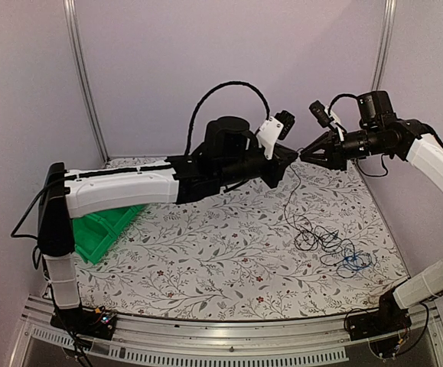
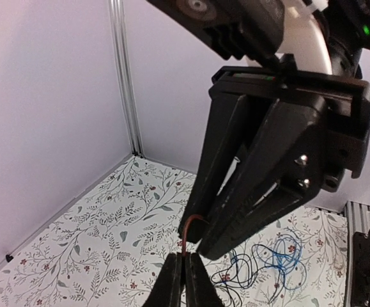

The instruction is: Untangle the cables

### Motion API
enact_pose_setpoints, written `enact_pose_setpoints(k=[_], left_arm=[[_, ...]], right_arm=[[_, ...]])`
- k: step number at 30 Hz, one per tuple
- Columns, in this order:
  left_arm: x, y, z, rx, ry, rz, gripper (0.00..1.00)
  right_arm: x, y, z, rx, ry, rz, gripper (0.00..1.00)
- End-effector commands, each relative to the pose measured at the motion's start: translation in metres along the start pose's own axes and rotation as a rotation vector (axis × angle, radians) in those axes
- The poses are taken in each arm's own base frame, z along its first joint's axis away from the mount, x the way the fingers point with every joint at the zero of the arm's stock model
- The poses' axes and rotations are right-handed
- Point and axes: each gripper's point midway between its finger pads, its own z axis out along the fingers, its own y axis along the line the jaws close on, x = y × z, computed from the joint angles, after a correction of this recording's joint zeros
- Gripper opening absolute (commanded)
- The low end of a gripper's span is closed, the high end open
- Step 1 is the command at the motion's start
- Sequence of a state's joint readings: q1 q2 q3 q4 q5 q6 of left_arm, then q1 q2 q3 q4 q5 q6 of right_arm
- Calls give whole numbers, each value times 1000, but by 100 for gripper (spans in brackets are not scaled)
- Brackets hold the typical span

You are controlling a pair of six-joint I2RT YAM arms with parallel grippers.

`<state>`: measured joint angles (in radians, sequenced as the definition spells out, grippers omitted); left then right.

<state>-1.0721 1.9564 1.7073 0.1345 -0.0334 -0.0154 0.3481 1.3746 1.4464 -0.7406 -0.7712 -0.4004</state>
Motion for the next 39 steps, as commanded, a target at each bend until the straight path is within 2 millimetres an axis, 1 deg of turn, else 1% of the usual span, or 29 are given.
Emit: enact_pose_setpoints(k=[1,2,3,5,8,9,11,12,13,15,17,22,28,32,35,39], left_arm=[[-17,12,-7,-29,-25,11,0],[-21,18,-10,-46,-31,27,0],[-27,23,-14,-63,-39,36,0],[-41,38,-25,-109,-60,44,0],[-68,63,-45,-196,-100,51,0],[-77,72,-52,-226,-112,56,0],[-98,90,-70,-282,-142,63,0],[-103,99,-76,-311,-146,67,0],[-113,108,-87,-340,-160,70,0],[-121,126,-101,-390,-169,72,0],[-134,146,-121,-445,-192,72,0],[-149,181,-161,-559,-213,86,0],[-153,220,-201,-675,-192,119,0],[-150,253,-231,-763,-187,115,0],[-142,274,-246,-806,-174,115,0],[-132,302,-260,-840,-158,105,0]], right_arm=[[-10,-4,-5,53,-11,-10,34],[-5,-8,-6,73,1,1,41],[1,-9,-7,86,12,9,47],[17,-12,-8,106,42,23,50],[50,-14,-7,130,93,34,52],[66,-16,-6,140,119,50,52],[87,-18,-5,156,149,69,53],[97,-19,-4,162,164,82,53],[107,-20,-3,169,178,91,53],[123,-19,-1,172,200,109,53],[140,-15,2,166,220,127,53],[180,-7,10,143,273,171,53],[191,-12,15,146,297,184,53],[193,-13,17,144,299,196,53],[194,-14,17,149,304,200,53],[197,-16,18,156,312,204,53]])
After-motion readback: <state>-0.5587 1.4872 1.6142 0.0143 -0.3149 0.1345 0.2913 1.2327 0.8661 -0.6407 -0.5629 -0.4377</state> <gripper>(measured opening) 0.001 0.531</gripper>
